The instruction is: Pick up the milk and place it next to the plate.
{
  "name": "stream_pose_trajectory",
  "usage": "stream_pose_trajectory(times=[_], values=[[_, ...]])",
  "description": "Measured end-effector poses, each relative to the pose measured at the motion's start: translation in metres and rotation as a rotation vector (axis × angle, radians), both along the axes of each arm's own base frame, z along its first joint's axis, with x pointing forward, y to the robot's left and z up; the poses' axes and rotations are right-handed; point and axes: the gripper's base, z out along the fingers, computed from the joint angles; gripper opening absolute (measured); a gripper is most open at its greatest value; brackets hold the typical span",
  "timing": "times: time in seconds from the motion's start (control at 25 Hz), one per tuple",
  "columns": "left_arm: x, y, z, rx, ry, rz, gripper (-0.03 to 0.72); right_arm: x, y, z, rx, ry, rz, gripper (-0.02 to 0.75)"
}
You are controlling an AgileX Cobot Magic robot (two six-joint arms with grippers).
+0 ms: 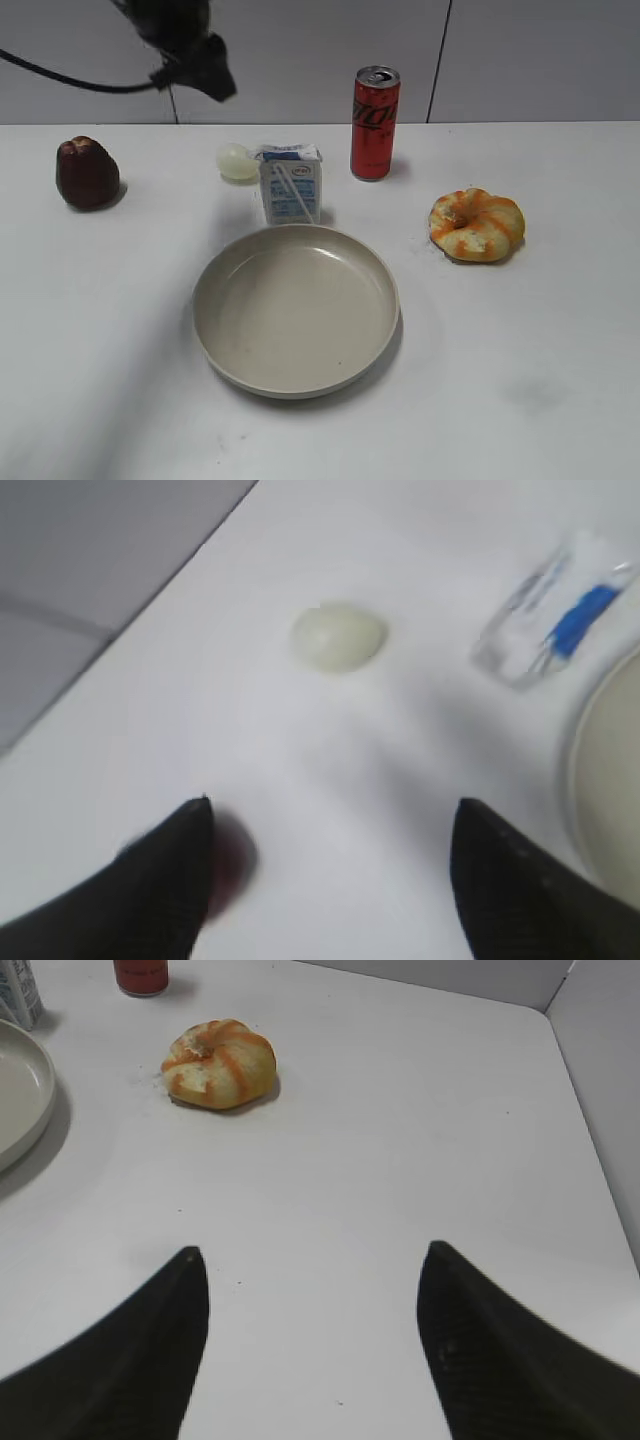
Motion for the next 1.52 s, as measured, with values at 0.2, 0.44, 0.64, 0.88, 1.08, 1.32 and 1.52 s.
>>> stream_pose_trajectory(times=[0.2, 0.44, 0.64, 0.88, 1.08, 1.32, 1.52], values=[[-0.021, 0.077, 0.03, -0.031, 0.065, 0.426, 0.549, 0.0, 0.0, 0.0, 0.0, 0.0, 0.0, 0.497], [-0.094, 0.133, 0.035, -0.04, 0.124, 0.625, 0.549, 0.0, 0.0, 0.0, 0.0, 0.0, 0.0, 0.497], [-0.183, 0.162, 0.007, -0.026, 0.2, 0.753, 0.549, 0.0, 0.0, 0.0, 0.0, 0.0, 0.0, 0.497], [-0.278, 0.153, -0.02, -0.13, 0.08, 0.796, 0.549, 0.0, 0.0, 0.0, 0.0, 0.0, 0.0, 0.497], [-0.328, 0.141, -0.042, -0.215, -0.001, 0.783, 0.549, 0.0, 0.0, 0.0, 0.0, 0.0, 0.0, 0.497], [-0.366, 0.135, -0.055, -0.268, -0.157, 0.763, 0.547, 0.0, 0.0, 0.0, 0.0, 0.0, 0.0, 0.497], [-0.388, 0.131, -0.052, -0.31, -0.312, 0.74, 0.547, 0.0, 0.0, 0.0, 0.0, 0.0, 0.0, 0.497]])
